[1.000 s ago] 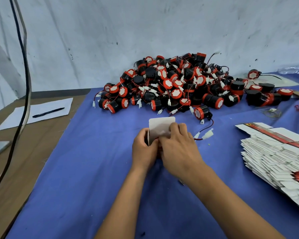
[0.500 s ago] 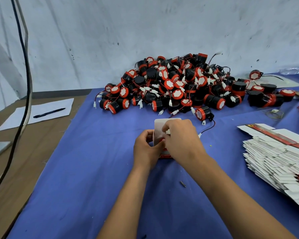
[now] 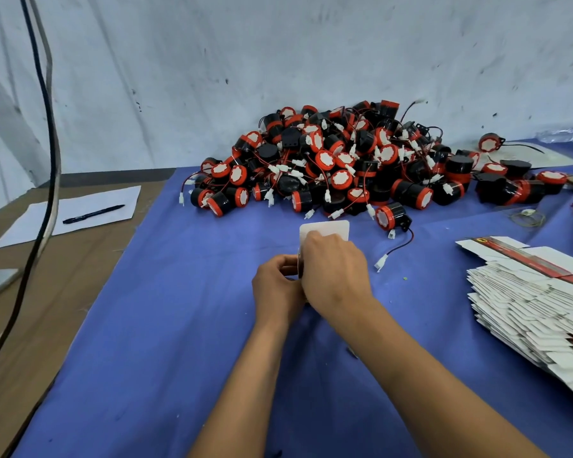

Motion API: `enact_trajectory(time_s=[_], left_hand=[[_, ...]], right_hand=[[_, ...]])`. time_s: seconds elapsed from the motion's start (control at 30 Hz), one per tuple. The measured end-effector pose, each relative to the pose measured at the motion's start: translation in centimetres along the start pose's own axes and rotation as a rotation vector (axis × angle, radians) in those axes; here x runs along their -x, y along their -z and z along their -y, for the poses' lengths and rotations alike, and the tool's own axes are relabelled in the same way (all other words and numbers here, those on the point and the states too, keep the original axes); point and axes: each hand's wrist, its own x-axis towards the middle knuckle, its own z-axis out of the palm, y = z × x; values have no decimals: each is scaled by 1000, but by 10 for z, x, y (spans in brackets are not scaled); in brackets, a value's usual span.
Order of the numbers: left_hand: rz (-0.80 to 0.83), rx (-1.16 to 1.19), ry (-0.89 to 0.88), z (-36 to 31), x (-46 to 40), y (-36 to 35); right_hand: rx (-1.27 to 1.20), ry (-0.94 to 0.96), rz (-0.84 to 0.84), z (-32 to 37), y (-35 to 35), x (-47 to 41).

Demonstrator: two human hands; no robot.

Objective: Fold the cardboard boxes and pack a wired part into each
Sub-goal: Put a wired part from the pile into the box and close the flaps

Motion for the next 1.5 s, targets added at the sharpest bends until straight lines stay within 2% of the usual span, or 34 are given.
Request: enact_trajectory(time_s=[0.23, 0.37, 0.47, 0.73, 0.8, 0.9, 0.97, 1.1, 1.23, 1.37, 1.43, 1.5], left_hand=[[25, 14, -38, -2, 4, 0], [18, -15, -60, -2, 5, 0], [0, -30, -52, 0, 5, -3], [19, -47, -85, 4, 2, -4], [104, -5, -87, 5, 0, 2], [361, 184, -1, 6, -5, 18], [437, 185, 1, 8, -6, 24], [359, 137, -64, 7, -2, 20], [353, 111, -70, 8, -2, 18], [367, 103, -68, 9, -3, 20], [370, 92, -69, 8, -3, 20], [354, 86, -63, 9, -3, 20]], right_hand=[[95, 113, 119, -2, 4, -5], [1, 143, 360, -6, 17, -17], [-29, 194, 447, -11, 28, -25], [-226, 138, 183, -20, 17, -28], [-254, 122, 175, -24, 16, -26], [-258, 95, 198, -28, 17, -25], [-233, 116, 242, -29, 18, -23], [-267, 194, 227, -30, 21, -16], [-196, 124, 192, -28, 12, -6], [-119, 273, 221, -38, 3, -1], [-118, 345, 297, -49, 6, 1], [-225, 398, 272, -57, 12, 5]])
